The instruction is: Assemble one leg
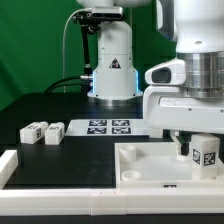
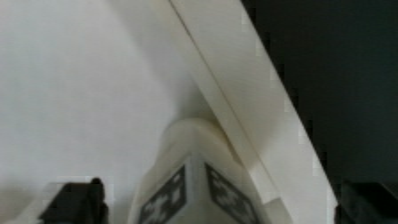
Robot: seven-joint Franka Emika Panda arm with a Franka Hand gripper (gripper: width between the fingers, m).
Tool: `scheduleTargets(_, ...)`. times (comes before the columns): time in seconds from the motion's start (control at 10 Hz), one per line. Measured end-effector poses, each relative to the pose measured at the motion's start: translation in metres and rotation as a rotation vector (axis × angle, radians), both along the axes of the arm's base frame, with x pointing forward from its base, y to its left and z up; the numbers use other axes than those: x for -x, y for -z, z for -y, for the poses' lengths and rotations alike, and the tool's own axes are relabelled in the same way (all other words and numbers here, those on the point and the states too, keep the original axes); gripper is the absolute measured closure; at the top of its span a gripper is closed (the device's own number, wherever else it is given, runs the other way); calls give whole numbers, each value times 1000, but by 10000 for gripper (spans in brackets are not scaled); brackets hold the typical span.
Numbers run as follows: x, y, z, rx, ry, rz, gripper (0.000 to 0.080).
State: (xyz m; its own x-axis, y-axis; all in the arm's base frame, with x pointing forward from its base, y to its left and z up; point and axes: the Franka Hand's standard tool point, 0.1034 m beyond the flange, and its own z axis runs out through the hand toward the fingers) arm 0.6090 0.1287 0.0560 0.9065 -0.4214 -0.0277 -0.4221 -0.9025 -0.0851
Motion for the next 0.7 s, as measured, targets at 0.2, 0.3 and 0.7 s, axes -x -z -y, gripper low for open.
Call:
scheduleTargets(0.2, -1, 0, 3, 14, -237, 20, 151)
scheduleTargets(0.3, -2, 0, 3, 22, -347, 29, 151)
scheduleTargets(0.7, -2, 0, 7, 32, -528, 42, 179)
